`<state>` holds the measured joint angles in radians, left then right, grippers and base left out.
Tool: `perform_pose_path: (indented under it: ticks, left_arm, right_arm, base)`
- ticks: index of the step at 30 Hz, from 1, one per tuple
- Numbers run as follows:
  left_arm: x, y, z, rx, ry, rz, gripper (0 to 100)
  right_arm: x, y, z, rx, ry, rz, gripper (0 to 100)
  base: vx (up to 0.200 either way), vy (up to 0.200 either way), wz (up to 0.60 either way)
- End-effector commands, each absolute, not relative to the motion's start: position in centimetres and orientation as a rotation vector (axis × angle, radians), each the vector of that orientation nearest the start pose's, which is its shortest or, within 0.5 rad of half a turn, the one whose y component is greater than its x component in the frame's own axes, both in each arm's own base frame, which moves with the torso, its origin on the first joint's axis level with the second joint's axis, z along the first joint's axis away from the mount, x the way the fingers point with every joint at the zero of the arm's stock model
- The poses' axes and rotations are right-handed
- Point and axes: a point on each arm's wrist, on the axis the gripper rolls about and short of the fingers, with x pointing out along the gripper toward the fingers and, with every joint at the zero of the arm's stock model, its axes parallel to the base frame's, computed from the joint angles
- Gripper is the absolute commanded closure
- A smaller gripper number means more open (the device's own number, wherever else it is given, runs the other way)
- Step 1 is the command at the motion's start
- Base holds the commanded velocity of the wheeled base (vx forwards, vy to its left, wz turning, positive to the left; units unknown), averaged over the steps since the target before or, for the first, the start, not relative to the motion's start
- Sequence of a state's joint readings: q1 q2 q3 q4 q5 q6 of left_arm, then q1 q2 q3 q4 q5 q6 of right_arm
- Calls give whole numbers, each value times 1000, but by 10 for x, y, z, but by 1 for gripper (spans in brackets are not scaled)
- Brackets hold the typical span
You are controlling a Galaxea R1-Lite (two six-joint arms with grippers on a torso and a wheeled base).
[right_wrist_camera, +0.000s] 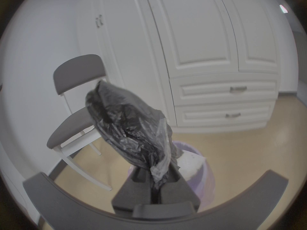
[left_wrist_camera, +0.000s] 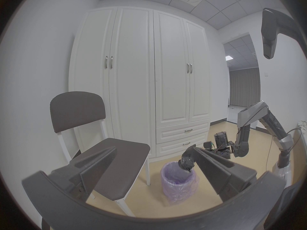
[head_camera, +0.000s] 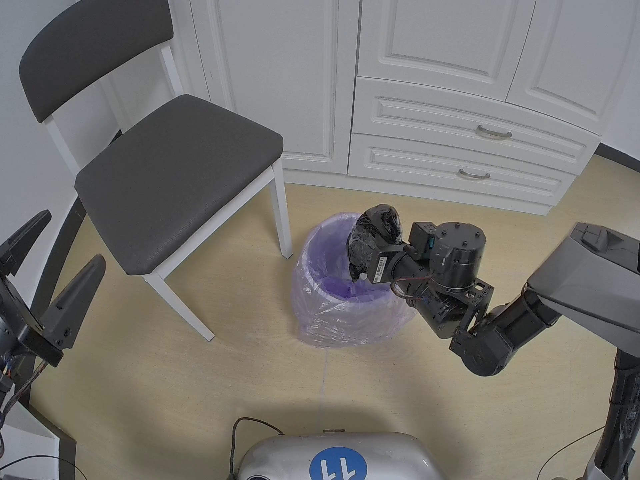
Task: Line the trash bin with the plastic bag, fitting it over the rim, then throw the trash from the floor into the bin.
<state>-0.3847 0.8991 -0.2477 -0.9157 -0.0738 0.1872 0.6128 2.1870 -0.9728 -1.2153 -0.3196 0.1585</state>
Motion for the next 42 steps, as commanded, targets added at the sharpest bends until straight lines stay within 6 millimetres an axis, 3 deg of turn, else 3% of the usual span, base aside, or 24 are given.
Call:
perform_pose_path:
  ticks: [1, 8, 15, 30, 42]
  left_arm:
    - [88, -37, 216, 140, -312, -429, 0]
    - [88, -37, 216, 140, -314, -430, 0]
    - [88, -37, 216, 140, -314, -432, 0]
    - [89, -38, 213, 145, -300, -436, 0]
    - [88, -38, 214, 144, -303, -437, 0]
  right_arm:
    - [346, 240, 126, 322, 95, 293, 100]
    - [367, 253, 126, 539, 249, 250, 100]
    - [395, 257, 100, 679, 254, 209, 100]
    - [442, 255, 28, 690, 221, 157, 100]
    - [451, 253, 6, 675, 241, 141, 100]
  base:
    - [0, 0, 0]
    - [0, 0, 0]
    - [0, 0, 0]
    - [0, 0, 0]
    - [0, 0, 0]
